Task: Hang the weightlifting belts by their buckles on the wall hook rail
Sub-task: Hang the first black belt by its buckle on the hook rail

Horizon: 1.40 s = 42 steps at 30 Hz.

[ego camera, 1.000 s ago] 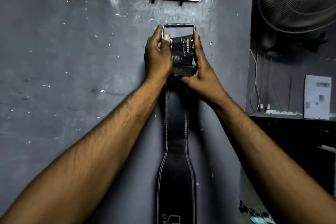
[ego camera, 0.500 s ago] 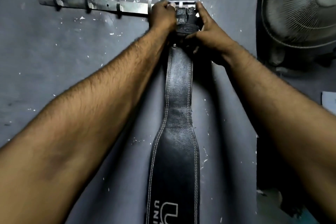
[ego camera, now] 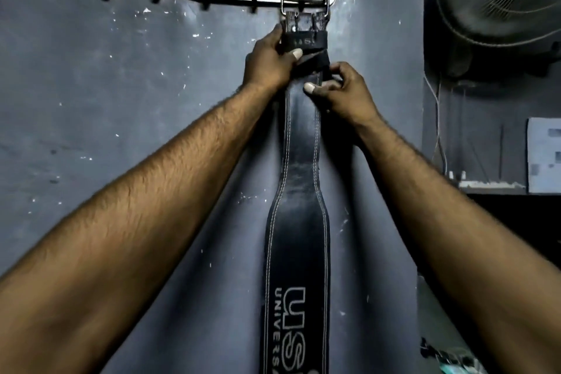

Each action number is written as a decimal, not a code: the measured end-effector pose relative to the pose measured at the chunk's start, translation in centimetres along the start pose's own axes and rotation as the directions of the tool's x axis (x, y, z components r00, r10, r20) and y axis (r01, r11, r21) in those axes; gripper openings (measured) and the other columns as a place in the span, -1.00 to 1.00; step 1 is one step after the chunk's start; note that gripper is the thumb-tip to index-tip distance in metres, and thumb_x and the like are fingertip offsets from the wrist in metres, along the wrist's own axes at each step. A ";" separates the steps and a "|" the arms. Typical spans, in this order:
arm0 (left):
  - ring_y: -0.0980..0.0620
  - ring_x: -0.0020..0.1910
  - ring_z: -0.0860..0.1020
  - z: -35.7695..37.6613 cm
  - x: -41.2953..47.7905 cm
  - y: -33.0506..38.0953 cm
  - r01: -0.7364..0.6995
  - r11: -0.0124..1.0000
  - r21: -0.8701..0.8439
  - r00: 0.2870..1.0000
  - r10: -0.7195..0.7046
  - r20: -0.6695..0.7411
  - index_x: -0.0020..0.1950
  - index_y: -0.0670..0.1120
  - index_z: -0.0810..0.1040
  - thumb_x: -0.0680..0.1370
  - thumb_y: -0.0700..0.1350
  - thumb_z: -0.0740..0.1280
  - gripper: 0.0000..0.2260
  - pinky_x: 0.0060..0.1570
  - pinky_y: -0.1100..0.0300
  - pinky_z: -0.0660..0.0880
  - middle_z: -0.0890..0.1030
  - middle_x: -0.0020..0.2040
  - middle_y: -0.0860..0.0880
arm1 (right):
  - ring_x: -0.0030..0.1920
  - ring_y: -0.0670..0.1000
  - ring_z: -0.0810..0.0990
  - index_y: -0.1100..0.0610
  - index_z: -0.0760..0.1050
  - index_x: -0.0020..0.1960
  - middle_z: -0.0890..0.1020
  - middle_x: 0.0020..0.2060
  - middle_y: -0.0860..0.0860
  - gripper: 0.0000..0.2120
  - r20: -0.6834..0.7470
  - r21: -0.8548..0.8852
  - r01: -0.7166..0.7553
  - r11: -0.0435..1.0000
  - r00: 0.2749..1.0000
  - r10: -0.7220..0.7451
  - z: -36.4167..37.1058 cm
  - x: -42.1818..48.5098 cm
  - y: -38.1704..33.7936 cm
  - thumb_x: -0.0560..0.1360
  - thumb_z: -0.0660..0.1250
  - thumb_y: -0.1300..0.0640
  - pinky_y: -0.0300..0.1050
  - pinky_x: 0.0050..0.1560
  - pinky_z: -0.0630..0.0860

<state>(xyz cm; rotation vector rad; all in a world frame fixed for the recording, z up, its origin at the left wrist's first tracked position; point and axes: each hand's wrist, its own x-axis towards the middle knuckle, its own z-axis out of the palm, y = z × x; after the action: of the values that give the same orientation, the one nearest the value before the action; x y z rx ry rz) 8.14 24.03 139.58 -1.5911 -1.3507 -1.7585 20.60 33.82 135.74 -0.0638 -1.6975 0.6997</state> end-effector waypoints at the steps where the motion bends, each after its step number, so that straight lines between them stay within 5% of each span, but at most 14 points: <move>1: 0.01 0.26 0.58 -0.3 -0.8 -0.2 0.007 1.000 -0.006 1.000 -0.007 0.020 0.48 -0.03 0.41 0.46 -0.06 0.41 -0.42 0.32 0.18 0.46 0.63 0.26 -0.01 | -0.43 -0.20 0.52 0.08 0.48 -0.06 0.59 -0.31 -0.03 -0.75 -0.018 0.022 -0.036 0.999 0.999 0.036 0.2 -1.2 0.4 0.41 0.52 0.25 -0.30 -0.35 0.45; 4: 0.05 -0.09 0.60 -0.5 -4.2 -2.1 0.069 0.997 0.023 0.990 -0.072 0.123 0.40 0.03 0.51 0.32 -0.05 0.44 -0.39 0.11 0.18 0.53 0.67 -0.04 -0.01 | -0.41 -0.09 0.48 0.03 0.50 -0.19 0.57 -0.38 0.00 -0.76 -0.062 0.037 -0.153 0.988 0.986 0.155 0.6 -4.9 1.7 0.33 0.57 0.14 -0.20 -0.27 0.42; 8: 0.15 -0.28 0.49 0.3 -11.5 -5.9 0.125 0.991 0.037 0.961 -0.131 0.244 0.44 0.17 0.43 0.26 -0.05 0.42 -0.28 -0.03 0.21 0.51 0.70 0.09 -0.01 | -0.33 -0.05 0.45 0.03 0.45 -0.23 0.54 -0.37 -0.01 -0.72 0.020 -0.043 -0.300 0.953 0.953 0.301 0.6 -10.7 4.0 0.39 0.56 0.22 -0.12 -0.21 0.42; 11: 0.09 -0.07 0.59 0.7 -17.3 -7.6 0.160 0.987 0.013 0.945 -0.157 0.289 0.53 0.10 0.31 0.40 -0.15 0.43 -0.28 0.14 0.18 0.52 0.64 0.24 -0.02 | -0.28 -0.09 0.53 0.14 0.49 -0.05 0.61 -0.21 0.02 -0.79 0.100 -0.083 -0.351 0.933 0.928 0.359 0.9 -15.0 5.1 0.43 0.51 0.27 -0.22 -0.18 0.50; 14: -0.02 0.32 0.53 0.8 -22.9 -8.6 0.224 0.975 -0.002 0.900 -0.206 0.384 0.61 0.10 0.08 0.42 -0.14 0.42 -0.16 0.36 0.11 0.45 0.50 0.42 -0.01 | -0.07 -0.03 0.66 0.18 0.52 0.07 0.69 -0.02 0.03 -0.60 0.097 -0.191 -0.439 0.878 0.881 0.462 0.7 -18.0 6.3 0.37 0.57 0.02 0.01 0.09 0.63; 16: -0.11 0.23 0.60 1.0 -25.5 -9.0 0.285 0.955 0.086 0.852 -0.294 0.434 0.59 0.24 -0.12 0.44 -0.12 0.44 -0.06 0.26 0.04 0.54 0.55 0.36 -0.06 | 0.00 0.04 0.71 0.08 0.58 0.09 0.73 -0.02 -0.01 -0.34 0.057 -0.311 -0.490 0.815 0.846 0.530 0.7 -19.4 6.8 0.18 0.53 -0.35 0.11 0.15 0.62; 18: -0.19 0.11 0.65 1.5 -27.0 -9.2 0.295 0.933 0.207 0.861 -0.353 0.367 0.54 0.35 -0.20 0.47 -0.10 0.45 -0.04 0.15 -0.01 0.59 0.63 0.27 -0.12 | 0.02 0.08 0.70 0.04 0.59 0.11 0.73 -0.01 -0.01 -0.27 -0.030 -0.440 -0.481 0.758 0.852 0.522 1.2 -20.2 7.0 0.19 0.41 -0.48 0.07 0.14 0.62; 22: -0.24 0.03 0.66 1.9 -27.8 -9.0 0.326 0.910 0.257 0.890 -0.387 0.243 0.44 0.49 -0.21 0.47 -0.04 0.43 -0.08 0.07 -0.10 0.61 0.68 0.12 -0.18 | 0.10 0.17 0.63 0.06 0.55 0.16 0.68 0.09 0.09 -0.46 -0.158 -0.557 -0.440 0.704 0.889 0.430 2.2 -20.9 6.3 0.43 0.34 -0.35 -0.09 0.05 0.53; 27: -0.21 0.16 0.62 1.4 -30.3 -10.2 0.257 0.933 0.251 0.901 -0.325 0.286 0.54 0.28 -0.29 0.42 -0.11 0.49 0.06 0.10 -0.09 0.59 0.55 0.37 -0.10 | 0.19 0.17 0.60 0.05 0.47 0.26 0.64 0.19 0.09 -0.38 -0.065 -0.629 -0.456 0.630 0.838 0.542 2.1 -24.0 7.5 0.42 0.33 -0.38 -0.06 0.13 0.51; 31: -0.23 0.07 0.62 2.1 -32.1 -10.5 0.242 0.900 0.363 0.919 -0.333 0.212 0.56 0.21 -0.32 0.46 -0.15 0.45 0.04 -0.03 -0.08 0.60 0.56 0.27 -0.19 | 0.15 0.25 0.59 0.05 0.43 0.20 0.64 0.15 0.14 -0.39 -0.139 -0.694 -0.445 0.566 0.854 0.501 2.9 -26.1 8.3 0.42 0.28 -0.43 0.02 0.08 0.51; 37: -0.20 0.20 0.59 1.8 -35.8 -11.2 0.266 0.901 0.344 0.893 -0.365 0.265 0.56 0.20 -0.32 0.36 -0.11 0.54 0.15 0.04 -0.12 0.60 0.47 0.41 -0.12 | 0.15 0.23 0.60 0.08 0.42 0.23 0.65 0.16 0.13 -0.40 -0.122 -0.649 -0.473 0.596 0.838 0.532 3.1 -29.1 8.7 0.44 0.32 -0.36 0.07 0.14 0.56; 42: -0.12 0.11 0.63 2.6 -38.2 -11.9 0.314 0.896 0.315 0.902 -0.385 0.197 0.59 0.17 -0.23 0.41 -0.14 0.49 0.04 0.00 -0.05 0.62 0.54 0.35 -0.08 | 0.05 0.25 0.62 0.07 0.43 0.11 0.68 0.05 0.12 -0.46 -0.193 -0.656 -0.476 0.585 0.856 0.480 3.9 -32.2 10.1 0.45 0.30 -0.38 0.05 0.03 0.57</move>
<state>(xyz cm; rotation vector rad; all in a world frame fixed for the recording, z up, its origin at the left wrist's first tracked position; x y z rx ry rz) 9.95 20.24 99.75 -1.5228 -2.0230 -1.4933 22.21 27.35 102.44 -1.0995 -1.8793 0.4019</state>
